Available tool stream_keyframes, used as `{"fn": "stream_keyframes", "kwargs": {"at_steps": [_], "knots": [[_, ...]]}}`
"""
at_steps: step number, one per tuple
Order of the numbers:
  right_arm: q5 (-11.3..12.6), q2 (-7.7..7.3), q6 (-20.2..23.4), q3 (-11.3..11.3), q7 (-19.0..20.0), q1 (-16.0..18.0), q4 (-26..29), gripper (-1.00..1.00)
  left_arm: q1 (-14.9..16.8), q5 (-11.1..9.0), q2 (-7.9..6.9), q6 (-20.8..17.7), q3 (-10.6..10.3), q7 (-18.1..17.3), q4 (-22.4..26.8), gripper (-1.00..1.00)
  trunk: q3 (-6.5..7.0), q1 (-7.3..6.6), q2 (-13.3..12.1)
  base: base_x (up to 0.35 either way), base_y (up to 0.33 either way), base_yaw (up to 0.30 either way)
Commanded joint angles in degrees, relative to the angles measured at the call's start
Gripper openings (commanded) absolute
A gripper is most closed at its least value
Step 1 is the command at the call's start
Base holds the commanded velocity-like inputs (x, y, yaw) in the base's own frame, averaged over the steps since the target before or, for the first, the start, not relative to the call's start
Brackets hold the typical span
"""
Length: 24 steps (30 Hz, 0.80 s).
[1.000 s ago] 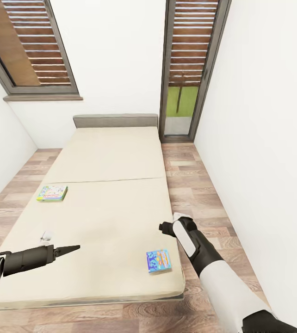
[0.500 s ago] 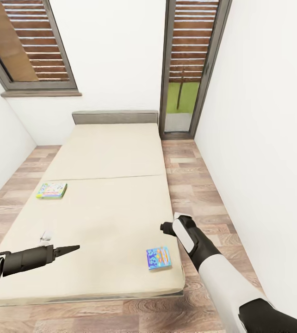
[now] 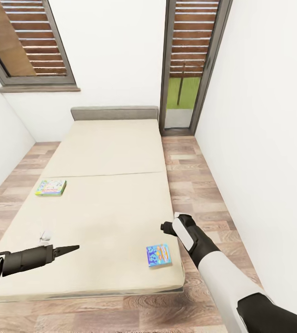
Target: Put all the toys in the child's room - the three board games (two on the bed and one on the table), the two jigsaw puzzles on the table, and the tennis ball on the table - inside the toy box on the table in the child's room.
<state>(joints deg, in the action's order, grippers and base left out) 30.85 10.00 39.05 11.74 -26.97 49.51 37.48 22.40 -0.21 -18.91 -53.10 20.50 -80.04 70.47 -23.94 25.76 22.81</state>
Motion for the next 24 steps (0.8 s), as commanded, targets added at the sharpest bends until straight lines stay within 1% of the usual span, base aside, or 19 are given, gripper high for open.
{"fn": "stream_keyframes", "kwargs": {"at_steps": [1,10,16,24], "knots": [[0.5,0.00,0.1,0.1,-0.5,0.1,0.0,1.00,0.0,0.0,-0.03,-0.6,0.0,-0.2,0.0,1.00,-0.19,0.03,0.1,0.000,0.000,0.000],[0.5,0.00,0.1,0.1,-0.5,0.1,-0.4,1.00,0.0,0.0,-0.08,-0.6,0.1,-0.2,0.0,1.00,-1.03,0.03,0.1,0.000,0.000,0.000],[0.5,0.00,-0.2,0.2,-0.5,0.1,-0.5,1.00,0.0,-0.2,-0.41,-0.6,0.4,-0.4,0.0,1.00,-1.60,0.03,0.1,0.000,0.000,0.000],[0.5,0.00,-1.1,0.2,-0.5,0.1,-0.6,1.00,0.0,-0.2,-0.83,-0.6,0.8,-2.1,0.0,1.00,-2.35,0.03,0.1,0.000,0.000,0.000]]}}
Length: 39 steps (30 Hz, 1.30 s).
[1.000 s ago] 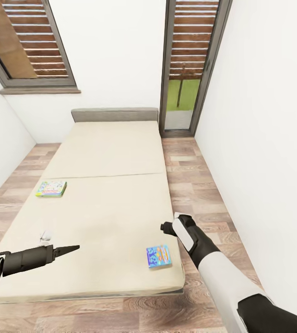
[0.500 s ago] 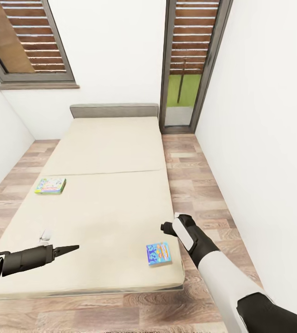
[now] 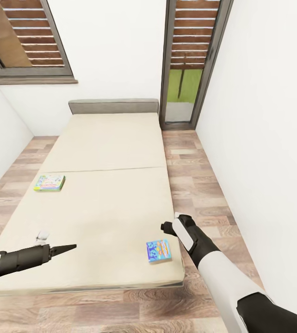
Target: Put all the toys in the child's room - the three board games (two on the bed and one on the table), the two jigsaw puzzles on the table, and the tennis ball on the table - inside the toy box on the table in the child's room.
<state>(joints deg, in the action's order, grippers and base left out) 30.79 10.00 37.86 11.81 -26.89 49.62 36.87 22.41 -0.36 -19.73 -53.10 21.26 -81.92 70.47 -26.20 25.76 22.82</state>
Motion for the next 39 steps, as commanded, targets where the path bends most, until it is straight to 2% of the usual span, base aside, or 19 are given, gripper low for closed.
{"fn": "stream_keyframes", "kwargs": {"at_steps": [1,24,39], "knots": [[0.5,0.00,0.1,0.1,-0.5,0.0,0.1,1.00,0.0,0.0,-0.02,-0.6,0.0,-0.2,0.0,1.00,-0.18,0.03,0.1,0.000,0.000,0.000],[0.3,0.00,-0.1,0.5,-0.5,0.0,0.0,1.00,0.0,0.1,-0.14,-0.6,0.1,-1.7,0.0,1.00,-2.34,0.03,0.1,0.023,0.043,0.000],[0.3,0.00,-0.1,0.6,-0.5,0.0,0.0,1.00,0.0,0.0,-0.14,-0.6,0.1,-1.7,0.0,1.00,-3.75,0.03,0.1,0.101,0.003,0.000]]}}
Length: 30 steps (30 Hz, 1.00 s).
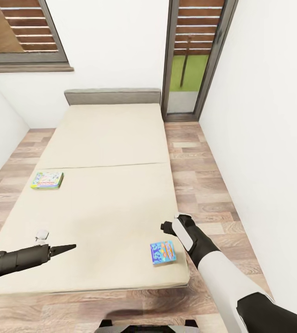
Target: Put all the toys in the child's room - the three board games (two on the bed and one on the table), the two jigsaw puzzles on the table, and the tennis ball on the table - inside the toy box on the table in the child's room.
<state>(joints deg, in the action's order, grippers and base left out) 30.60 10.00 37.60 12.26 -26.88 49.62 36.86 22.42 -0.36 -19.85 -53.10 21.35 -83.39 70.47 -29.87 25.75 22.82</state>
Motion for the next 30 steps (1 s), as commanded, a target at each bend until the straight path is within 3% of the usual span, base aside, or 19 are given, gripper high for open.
{"fn": "stream_keyframes", "kwargs": {"at_steps": [1,30], "knots": [[0.5,0.00,0.1,0.1,-0.5,0.0,0.1,1.00,0.0,0.0,0.00,-0.6,0.0,-0.2,0.0,1.00,-0.18,0.03,0.1,0.050,0.000,0.000],[0.5,0.00,0.1,0.2,-0.5,0.0,0.1,1.00,0.0,0.0,-0.01,-0.6,-0.1,-0.2,0.0,1.00,-2.90,0.03,0.1,0.046,0.000,0.000]]}}
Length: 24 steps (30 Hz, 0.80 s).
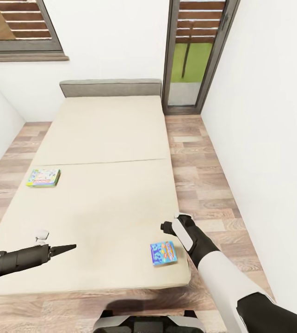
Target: Put all the toys in the child's room - the three board games (two on the bed and one on the table), the two jigsaw puzzles on the table, and the tennis ball on the table - inside the toy box on the table in the child's room.
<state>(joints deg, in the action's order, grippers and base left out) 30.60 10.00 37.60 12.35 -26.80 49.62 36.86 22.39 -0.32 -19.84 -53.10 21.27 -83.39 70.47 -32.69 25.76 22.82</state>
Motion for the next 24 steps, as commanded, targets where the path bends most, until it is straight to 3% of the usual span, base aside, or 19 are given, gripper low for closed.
{"fn": "stream_keyframes", "kwargs": {"at_steps": [1,24], "knots": [[0.5,0.00,0.1,0.1,-0.5,0.0,0.1,1.00,0.0,0.0,-0.02,-0.6,0.0,-0.2,0.0,1.00,-0.17,0.03,0.1,0.001,0.000,0.000],[0.4,0.00,0.1,0.1,-0.5,0.0,-1.4,1.00,0.0,-0.3,-0.03,-0.6,0.1,-0.5,0.4,1.00,-2.33,0.03,0.1,0.000,0.000,0.000]]}}
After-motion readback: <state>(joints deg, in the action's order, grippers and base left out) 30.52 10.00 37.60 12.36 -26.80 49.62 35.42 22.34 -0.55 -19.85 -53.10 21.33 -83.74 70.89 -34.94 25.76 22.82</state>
